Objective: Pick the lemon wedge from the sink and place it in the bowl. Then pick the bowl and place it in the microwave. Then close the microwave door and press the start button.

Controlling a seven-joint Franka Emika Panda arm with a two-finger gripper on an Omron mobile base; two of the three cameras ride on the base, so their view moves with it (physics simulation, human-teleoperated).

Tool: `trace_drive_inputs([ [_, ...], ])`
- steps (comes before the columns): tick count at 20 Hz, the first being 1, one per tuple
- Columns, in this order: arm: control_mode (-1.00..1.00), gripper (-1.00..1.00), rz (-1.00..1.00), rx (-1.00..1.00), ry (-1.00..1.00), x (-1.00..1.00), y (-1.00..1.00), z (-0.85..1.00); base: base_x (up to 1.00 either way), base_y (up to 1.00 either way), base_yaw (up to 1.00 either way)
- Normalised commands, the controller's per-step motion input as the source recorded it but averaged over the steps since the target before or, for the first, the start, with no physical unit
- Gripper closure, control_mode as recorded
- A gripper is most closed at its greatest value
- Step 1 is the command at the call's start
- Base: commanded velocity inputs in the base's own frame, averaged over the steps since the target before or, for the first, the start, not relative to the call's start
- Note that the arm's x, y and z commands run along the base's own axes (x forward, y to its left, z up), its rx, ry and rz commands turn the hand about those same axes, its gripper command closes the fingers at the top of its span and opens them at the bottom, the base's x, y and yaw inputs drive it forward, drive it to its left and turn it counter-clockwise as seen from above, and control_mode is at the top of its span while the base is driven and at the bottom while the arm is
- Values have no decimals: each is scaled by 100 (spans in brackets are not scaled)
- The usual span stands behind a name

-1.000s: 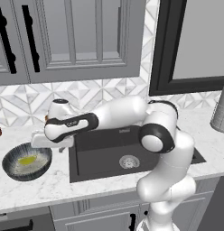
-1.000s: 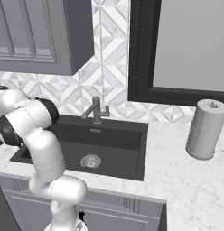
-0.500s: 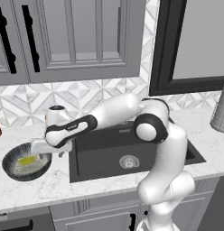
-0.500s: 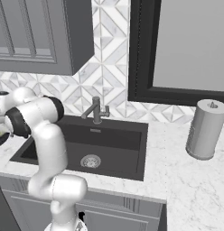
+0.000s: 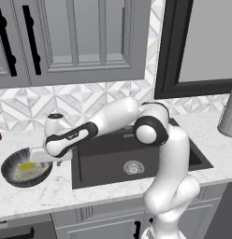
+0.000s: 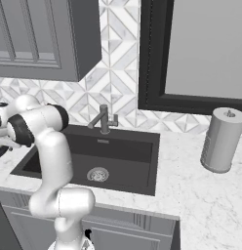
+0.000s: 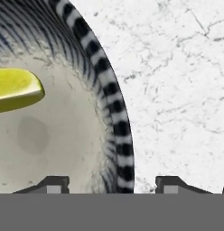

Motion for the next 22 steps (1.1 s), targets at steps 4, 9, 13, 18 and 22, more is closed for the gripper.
trace_drive_inputs([
  [4,-100,100,0,0,0,0,0,0,0,0,0],
  [9,-100,100,-1,0,-2,-23,-2,0,0,0,0],
  [13,-100,100,-12,7,-18,-66,-43,25,0,0,0],
  [18,-100,100,-19,13,-13,-41,-57,68,0,0,0],
  [22,-100,100,-25,15,-5,-16,-67,77,0,0,0],
])
